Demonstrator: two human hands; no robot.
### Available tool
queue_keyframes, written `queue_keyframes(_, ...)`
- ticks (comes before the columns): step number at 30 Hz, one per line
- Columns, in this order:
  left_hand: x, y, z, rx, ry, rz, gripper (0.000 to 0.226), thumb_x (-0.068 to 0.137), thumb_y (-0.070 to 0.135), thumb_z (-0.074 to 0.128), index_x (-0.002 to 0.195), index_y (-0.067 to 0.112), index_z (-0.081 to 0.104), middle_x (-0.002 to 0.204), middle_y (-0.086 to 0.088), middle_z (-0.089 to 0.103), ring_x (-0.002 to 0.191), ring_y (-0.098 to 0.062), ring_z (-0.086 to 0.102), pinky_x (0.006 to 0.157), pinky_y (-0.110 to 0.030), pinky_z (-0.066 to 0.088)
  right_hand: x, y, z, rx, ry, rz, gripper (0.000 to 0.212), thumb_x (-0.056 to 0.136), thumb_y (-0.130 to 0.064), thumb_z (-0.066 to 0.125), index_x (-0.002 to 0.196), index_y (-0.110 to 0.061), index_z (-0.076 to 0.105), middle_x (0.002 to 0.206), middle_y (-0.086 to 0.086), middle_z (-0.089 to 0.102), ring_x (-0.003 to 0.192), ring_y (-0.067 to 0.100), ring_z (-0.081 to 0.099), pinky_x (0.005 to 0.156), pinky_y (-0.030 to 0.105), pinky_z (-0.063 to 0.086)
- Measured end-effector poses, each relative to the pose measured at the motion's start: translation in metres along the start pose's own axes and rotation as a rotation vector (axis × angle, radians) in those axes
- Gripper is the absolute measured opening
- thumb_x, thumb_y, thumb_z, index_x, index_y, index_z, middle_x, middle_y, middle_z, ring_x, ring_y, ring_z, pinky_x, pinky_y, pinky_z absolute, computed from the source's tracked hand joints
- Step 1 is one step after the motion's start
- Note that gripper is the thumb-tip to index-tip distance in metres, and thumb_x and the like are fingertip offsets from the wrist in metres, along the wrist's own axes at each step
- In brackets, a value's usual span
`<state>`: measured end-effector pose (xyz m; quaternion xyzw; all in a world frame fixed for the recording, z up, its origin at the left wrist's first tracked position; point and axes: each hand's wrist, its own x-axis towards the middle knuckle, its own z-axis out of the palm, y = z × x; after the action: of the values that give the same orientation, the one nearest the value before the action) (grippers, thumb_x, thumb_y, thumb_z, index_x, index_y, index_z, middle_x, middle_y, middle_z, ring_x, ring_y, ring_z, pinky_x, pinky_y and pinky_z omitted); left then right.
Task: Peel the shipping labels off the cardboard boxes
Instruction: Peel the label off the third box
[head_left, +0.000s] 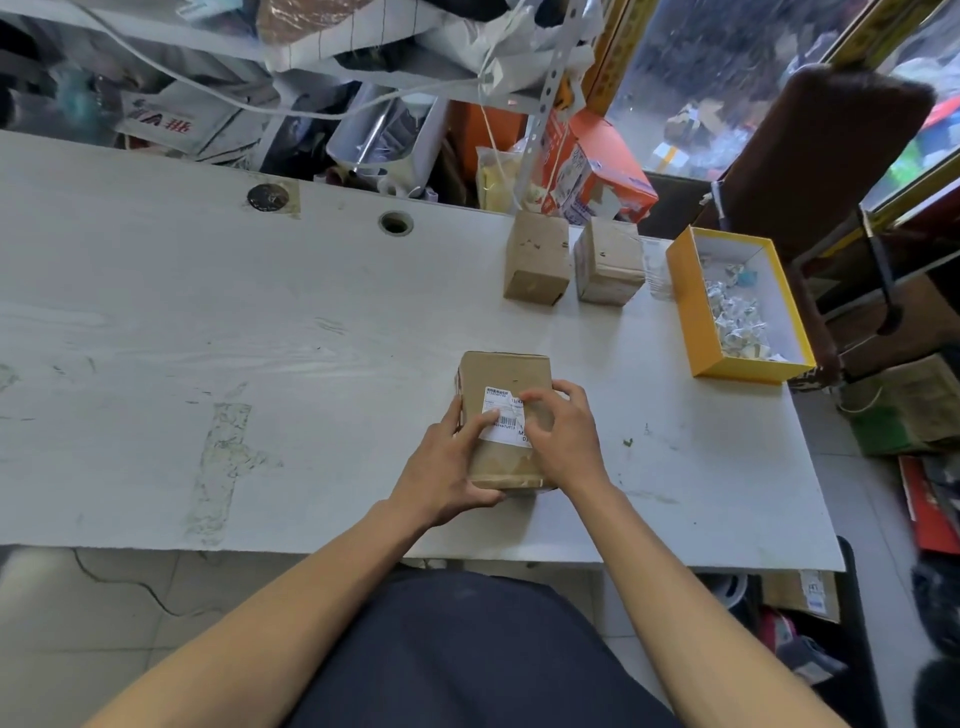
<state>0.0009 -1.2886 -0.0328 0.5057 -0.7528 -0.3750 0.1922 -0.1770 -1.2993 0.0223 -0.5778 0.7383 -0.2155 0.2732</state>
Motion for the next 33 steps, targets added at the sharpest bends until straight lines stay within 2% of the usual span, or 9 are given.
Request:
queue_keyframes(4, 0.004, -0.001, 0.006, -0.027, 0.011, -0.001, 0.096, 0.05, 0.055, 0.074, 0.137, 0.044, 0.036, 0.157, 0.006, 0.023, 0.105, -0.023, 0.05, 0.087, -0.037, 0.052, 0.004, 0.003, -0.003, -0.033, 0.01, -0.018, 0.03, 0.086, -0.013, 0.061, 0.109, -0.031, 0.068, 0.133, 0.001, 0.044, 0.116, 0.015, 0.051, 0.097, 0.027, 0.043)
queue_keyframes(7, 0.011, 0.002, 0.007, -0.042, 0.008, 0.0, 0.096, 0.05, 0.054, 0.075, 0.138, 0.044, 0.036, 0.159, 0.006, 0.021, 0.108, -0.023, 0.049, 0.089, -0.036, 0.051, 0.008, 0.004, -0.005, -0.022, 0.04, 0.018, 0.021, 0.089, -0.021, 0.064, 0.108, -0.027, 0.07, 0.135, 0.002, 0.046, 0.122, 0.016, 0.048, 0.094, 0.023, 0.038)
queue_keyframes(12, 0.021, 0.0, 0.012, -0.046, 0.027, 0.045, 0.096, 0.053, 0.049, 0.081, 0.139, 0.042, 0.038, 0.154, 0.008, 0.026, 0.105, -0.021, 0.049, 0.091, -0.037, 0.051, 0.014, 0.001, -0.003, 0.019, 0.152, 0.066, 0.013, 0.088, -0.016, 0.067, 0.097, -0.019, 0.075, 0.139, 0.001, 0.046, 0.123, 0.017, 0.048, 0.095, 0.022, 0.036)
queue_keyframes(27, 0.022, -0.007, 0.016, -0.06, 0.028, 0.046, 0.101, 0.053, 0.051, 0.083, 0.143, 0.046, 0.036, 0.16, 0.005, 0.019, 0.114, -0.022, 0.048, 0.098, -0.039, 0.048, 0.024, 0.001, -0.007, -0.026, 0.137, 0.046, 0.01, 0.083, -0.011, 0.071, 0.089, -0.018, 0.076, 0.13, -0.001, 0.046, 0.113, 0.014, 0.043, 0.092, 0.015, 0.029)
queue_keyframes(33, 0.02, -0.002, 0.013, -0.06, 0.03, 0.035, 0.1, 0.054, 0.045, 0.084, 0.141, 0.047, 0.035, 0.161, 0.006, 0.018, 0.117, -0.021, 0.045, 0.098, -0.029, 0.043, 0.024, -0.002, -0.009, 0.004, 0.112, 0.094, 0.008, 0.084, -0.013, 0.071, 0.088, -0.019, 0.075, 0.127, -0.001, 0.047, 0.116, 0.014, 0.041, 0.092, 0.015, 0.028)
